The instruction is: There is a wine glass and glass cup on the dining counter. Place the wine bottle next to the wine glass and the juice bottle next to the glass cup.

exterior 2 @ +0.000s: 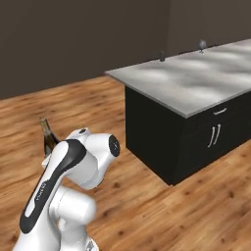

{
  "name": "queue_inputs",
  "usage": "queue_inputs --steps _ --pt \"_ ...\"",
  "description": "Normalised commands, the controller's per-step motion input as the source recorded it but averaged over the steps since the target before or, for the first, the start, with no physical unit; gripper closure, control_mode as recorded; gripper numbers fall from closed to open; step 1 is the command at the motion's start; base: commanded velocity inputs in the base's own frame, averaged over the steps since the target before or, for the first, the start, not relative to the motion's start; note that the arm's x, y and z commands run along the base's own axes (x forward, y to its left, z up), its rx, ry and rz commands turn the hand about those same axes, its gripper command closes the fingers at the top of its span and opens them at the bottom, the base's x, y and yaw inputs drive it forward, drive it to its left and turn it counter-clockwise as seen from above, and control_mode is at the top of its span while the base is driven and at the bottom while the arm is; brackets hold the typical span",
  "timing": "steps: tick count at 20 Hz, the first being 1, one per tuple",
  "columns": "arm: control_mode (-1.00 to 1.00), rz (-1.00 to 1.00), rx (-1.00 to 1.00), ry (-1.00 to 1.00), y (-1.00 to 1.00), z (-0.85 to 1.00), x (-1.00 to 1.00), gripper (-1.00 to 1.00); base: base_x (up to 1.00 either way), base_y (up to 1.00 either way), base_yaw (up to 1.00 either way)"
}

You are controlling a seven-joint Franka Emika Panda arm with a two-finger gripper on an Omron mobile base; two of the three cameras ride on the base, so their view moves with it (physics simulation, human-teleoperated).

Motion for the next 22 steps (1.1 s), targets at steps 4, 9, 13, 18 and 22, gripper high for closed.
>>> queue_inputs --steps 4,9,13,18,22 --pt "1.0 0.0 0.0 0.0 0.0 0.0 0.0 1.0 0.75 0.4 0.0" --pt "1.0 0.0 0.0 0.0 0.0 0.0 0.0 1.0 0.65 0.3 0.0" --pt "1.0 0.0 0.0 0.0 0.0 0.0 0.0 1.0 0.76 0.19 -0.01" --pt "1.0 0.0 0.0 0.0 0.0 0.0 0.0 1.0 0.73 0.15 0.0" --pt "1.0 0.0 0.0 0.0 0.0 0.0 0.0 1.0 0.74 0.19 0.0"
